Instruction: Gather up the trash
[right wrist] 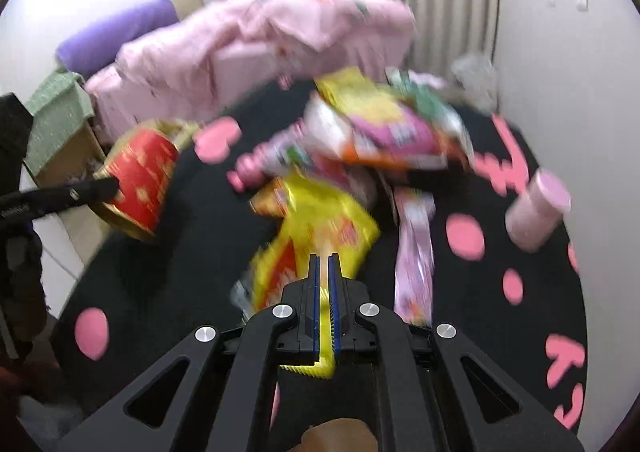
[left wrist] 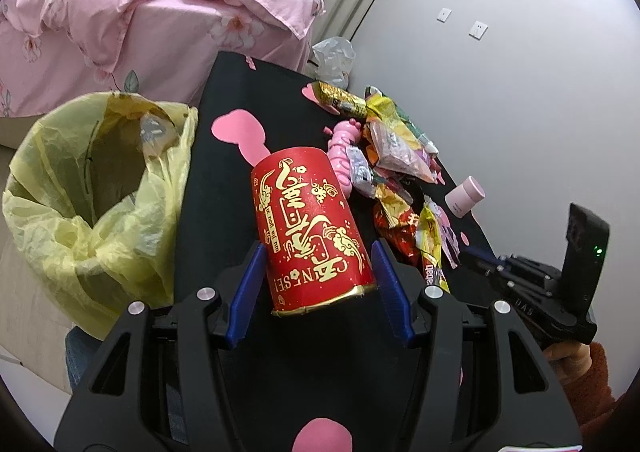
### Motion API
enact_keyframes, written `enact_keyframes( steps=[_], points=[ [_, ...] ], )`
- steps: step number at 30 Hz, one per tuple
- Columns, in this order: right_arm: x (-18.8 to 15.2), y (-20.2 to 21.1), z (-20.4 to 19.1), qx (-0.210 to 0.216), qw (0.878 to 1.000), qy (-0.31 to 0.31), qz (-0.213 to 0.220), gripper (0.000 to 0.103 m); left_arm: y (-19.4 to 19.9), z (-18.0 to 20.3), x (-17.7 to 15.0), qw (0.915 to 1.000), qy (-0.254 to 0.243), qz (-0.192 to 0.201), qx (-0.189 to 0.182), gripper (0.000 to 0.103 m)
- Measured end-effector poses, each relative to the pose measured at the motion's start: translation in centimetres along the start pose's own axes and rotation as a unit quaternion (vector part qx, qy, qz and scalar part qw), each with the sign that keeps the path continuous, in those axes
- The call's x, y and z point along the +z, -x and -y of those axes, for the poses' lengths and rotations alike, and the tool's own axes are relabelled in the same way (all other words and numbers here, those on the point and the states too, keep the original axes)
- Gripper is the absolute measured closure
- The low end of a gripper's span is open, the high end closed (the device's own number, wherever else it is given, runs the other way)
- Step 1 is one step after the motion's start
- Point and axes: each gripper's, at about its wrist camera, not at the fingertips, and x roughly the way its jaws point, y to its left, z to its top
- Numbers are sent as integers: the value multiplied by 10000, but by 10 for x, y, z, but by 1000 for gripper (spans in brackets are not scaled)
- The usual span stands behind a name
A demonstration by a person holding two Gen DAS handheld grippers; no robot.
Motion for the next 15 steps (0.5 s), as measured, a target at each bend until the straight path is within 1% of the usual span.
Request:
enact_keyframes(
  steps=[1, 2, 4, 6, 7, 8, 10, 12, 14, 15],
  points=[
    [-5, -14, 1, 6, 9988, -9, -487, 96, -1, 0, -1, 10000, -6, -18, 1, 51],
    [-9, -23, 1, -23, 9969, 9, -784, 96, -2, 0, -1, 10000, -11, -37, 4, 51],
    [-15, -24, -2, -43, 9978, 122, -644, 96, -1, 0, -2, 10000, -9, -40, 8, 51],
    [-17, -24, -7, -99, 9976, 161, -662, 96, -2, 0, -2, 10000, -5, -45, 13, 51],
    [-17, -23, -8, -20, 9972, 86, -741, 96, -2, 0, -2, 10000, -3, -43, 26, 51],
    [-16, -23, -7, 70, 9967, 25, -804, 96, -2, 0, -3, 10000, 6, -46, 25, 51],
    [-11, -25, 0, 498, 9928, -217, -1072, 96, -3, 0, -3, 10000, -6, -44, 25, 50],
    [-6, -25, 9, 855, 9875, -540, -1212, 96, -3, 0, -3, 10000, -11, -49, 18, 50],
    [1, -15, 10, 824, 9910, -640, -833, 96, -4, -1, -3, 10000, -24, -51, 21, 50],
    [8, -7, 7, 769, 9940, -587, -503, 95, -3, -1, -2, 10000, -16, -52, 18, 50]
  ],
)
